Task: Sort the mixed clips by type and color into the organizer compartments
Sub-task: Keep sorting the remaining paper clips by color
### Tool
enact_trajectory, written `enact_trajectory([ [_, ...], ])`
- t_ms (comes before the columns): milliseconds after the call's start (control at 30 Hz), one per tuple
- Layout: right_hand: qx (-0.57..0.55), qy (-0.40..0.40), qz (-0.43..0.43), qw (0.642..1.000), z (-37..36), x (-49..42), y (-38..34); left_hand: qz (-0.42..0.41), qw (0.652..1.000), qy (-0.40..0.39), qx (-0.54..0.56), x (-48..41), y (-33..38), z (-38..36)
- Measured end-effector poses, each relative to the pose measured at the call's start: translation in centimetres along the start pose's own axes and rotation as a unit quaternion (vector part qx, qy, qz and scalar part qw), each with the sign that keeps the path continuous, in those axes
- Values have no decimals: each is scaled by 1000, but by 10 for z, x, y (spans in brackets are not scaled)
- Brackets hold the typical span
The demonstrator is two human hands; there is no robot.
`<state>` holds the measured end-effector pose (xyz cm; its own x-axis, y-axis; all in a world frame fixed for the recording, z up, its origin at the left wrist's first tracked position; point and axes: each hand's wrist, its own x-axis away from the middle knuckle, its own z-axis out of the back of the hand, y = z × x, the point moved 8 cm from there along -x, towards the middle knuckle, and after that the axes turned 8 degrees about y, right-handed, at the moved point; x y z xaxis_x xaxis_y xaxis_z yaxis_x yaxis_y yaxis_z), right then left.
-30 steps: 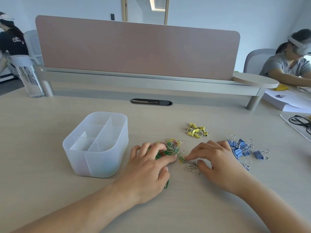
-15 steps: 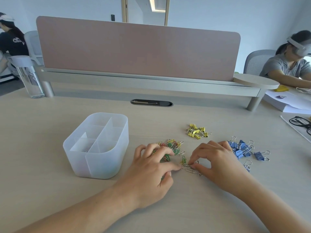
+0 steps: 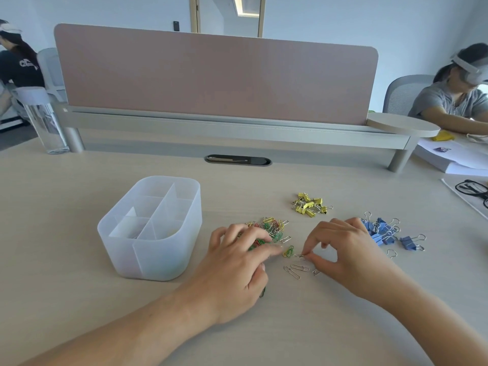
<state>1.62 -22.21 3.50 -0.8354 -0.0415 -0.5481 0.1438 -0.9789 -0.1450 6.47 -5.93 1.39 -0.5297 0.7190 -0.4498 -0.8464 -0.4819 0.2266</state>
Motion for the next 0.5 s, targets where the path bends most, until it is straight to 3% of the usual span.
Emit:
enact_trajectory([
  [233, 19, -26, -3, 999, 6, 2, -1, 23, 999, 37, 4, 1, -10, 7],
  [500, -2, -51, 20, 998, -1, 3, -12, -28, 995, 79, 46, 11, -12, 21],
])
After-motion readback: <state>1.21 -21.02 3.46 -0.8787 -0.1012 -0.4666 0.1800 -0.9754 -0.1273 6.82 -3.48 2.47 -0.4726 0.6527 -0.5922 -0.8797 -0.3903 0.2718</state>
